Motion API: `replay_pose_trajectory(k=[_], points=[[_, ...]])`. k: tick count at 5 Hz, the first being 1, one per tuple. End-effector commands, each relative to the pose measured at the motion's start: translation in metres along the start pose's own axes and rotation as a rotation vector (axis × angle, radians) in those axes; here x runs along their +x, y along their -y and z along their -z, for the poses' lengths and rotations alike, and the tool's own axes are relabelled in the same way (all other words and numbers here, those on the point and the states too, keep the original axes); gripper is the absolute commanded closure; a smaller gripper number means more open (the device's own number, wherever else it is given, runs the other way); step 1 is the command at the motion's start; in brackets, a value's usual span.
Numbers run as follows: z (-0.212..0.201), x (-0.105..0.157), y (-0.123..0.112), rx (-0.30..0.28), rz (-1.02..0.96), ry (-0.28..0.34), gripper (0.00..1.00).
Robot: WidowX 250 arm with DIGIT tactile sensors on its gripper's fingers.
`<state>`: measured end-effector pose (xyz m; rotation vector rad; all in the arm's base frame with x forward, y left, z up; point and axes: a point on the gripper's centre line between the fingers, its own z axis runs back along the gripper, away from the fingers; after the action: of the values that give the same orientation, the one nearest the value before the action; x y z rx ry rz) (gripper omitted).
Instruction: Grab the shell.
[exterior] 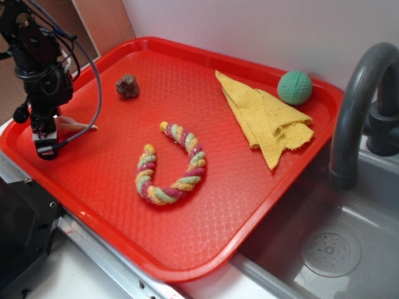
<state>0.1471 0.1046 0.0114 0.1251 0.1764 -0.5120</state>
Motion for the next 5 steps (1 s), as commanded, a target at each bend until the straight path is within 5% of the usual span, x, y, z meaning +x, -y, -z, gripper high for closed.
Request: replay_pose_trajectory(k=[1, 3, 5], points=[[-0.044, 0.002, -0.016, -0.009, -0.324, 0.067, 1.0], [-0.138, 0.015, 0.004, -0.123, -0.726, 0.175, 1.0], [-0.202, 0.029, 0.053, -0.117, -0.736, 0.283, 1.0]])
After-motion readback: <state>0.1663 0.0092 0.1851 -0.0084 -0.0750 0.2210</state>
